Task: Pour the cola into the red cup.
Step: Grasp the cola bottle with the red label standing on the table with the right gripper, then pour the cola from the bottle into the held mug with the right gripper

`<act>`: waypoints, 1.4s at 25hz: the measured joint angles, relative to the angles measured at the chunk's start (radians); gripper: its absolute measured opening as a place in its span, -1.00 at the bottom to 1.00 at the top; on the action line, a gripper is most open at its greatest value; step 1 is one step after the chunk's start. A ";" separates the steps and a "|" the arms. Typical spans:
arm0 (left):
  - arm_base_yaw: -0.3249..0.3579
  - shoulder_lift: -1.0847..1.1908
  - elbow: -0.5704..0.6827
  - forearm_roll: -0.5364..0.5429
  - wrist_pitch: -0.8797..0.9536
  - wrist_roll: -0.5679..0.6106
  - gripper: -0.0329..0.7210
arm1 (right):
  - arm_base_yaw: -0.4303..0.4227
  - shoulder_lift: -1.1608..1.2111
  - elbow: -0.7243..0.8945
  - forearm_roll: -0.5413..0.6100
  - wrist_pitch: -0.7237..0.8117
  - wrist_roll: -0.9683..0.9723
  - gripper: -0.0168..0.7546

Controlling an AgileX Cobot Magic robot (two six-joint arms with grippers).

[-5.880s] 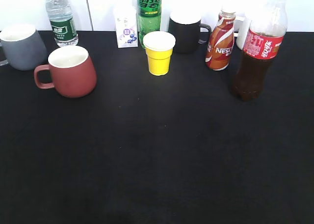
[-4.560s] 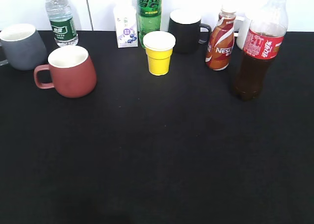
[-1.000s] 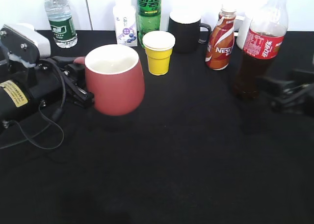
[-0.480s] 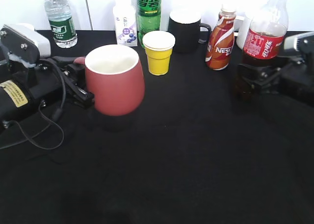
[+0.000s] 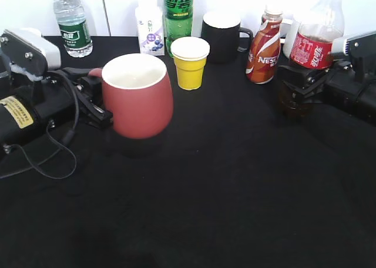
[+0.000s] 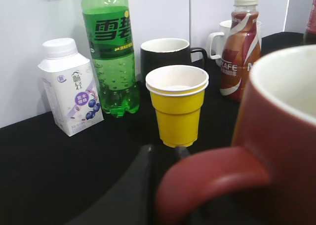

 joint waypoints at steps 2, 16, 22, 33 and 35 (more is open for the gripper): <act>0.000 0.000 0.000 0.000 0.000 0.000 -0.71 | 0.000 0.000 0.000 0.000 0.000 0.000 0.24; -0.217 0.002 -0.227 0.102 0.219 -0.069 -0.71 | 0.000 -0.341 0.026 -0.136 0.006 -0.095 0.23; -0.309 0.004 -0.300 0.101 0.256 -0.083 -0.71 | 0.000 -0.408 0.026 -0.164 0.046 -0.371 0.22; -0.323 0.004 -0.300 0.102 0.270 -0.083 -0.71 | 0.000 -0.408 0.026 -0.166 0.046 -1.059 0.19; -0.323 0.004 -0.300 0.102 0.284 -0.083 -0.71 | 0.000 -0.408 0.026 -0.159 0.042 -1.127 0.19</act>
